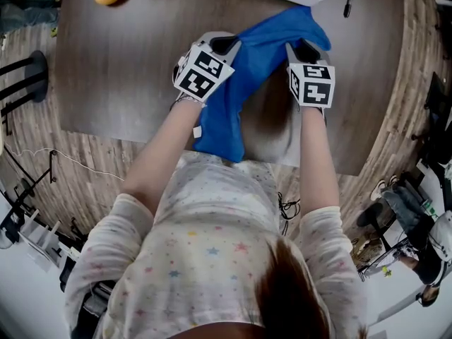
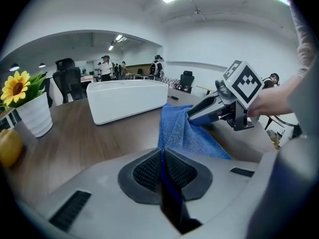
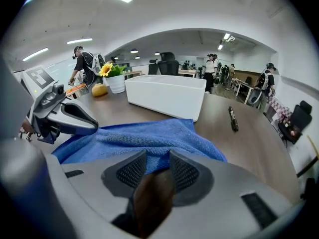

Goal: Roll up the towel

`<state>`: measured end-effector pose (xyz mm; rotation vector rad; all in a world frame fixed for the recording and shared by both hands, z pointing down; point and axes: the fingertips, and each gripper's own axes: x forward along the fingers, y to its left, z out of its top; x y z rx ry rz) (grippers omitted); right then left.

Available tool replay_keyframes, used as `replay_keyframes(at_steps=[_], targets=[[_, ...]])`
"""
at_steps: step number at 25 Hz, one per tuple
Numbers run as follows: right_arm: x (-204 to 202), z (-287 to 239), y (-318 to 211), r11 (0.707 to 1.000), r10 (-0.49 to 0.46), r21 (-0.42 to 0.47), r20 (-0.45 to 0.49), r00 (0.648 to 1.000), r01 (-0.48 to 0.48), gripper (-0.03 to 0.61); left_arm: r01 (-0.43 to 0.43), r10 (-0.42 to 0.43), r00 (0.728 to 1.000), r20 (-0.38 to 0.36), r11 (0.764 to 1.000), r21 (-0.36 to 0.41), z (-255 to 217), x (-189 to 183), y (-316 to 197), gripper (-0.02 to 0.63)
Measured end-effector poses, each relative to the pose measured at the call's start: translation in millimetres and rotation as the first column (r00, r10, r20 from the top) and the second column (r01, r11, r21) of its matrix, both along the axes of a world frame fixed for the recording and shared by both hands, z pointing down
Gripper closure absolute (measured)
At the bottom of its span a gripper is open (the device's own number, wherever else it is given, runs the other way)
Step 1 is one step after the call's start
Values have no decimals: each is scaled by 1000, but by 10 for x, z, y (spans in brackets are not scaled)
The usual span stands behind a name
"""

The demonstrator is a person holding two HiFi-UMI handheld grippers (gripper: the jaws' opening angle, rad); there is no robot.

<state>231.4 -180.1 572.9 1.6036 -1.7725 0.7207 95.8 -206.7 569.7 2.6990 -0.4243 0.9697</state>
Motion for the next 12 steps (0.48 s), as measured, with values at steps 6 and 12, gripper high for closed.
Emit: replay_keyframes(at_steps=[6,12], targets=[[-87,-29,-225,997,-71,-3,-23,997,71,436,61,-62,997,-52,998,-15,-25,-115,-153,588],[31,-470,-249,996,-23,90,63,998,17,434,32,-34,998,-47,999,-44,-27,-132,-67,586]])
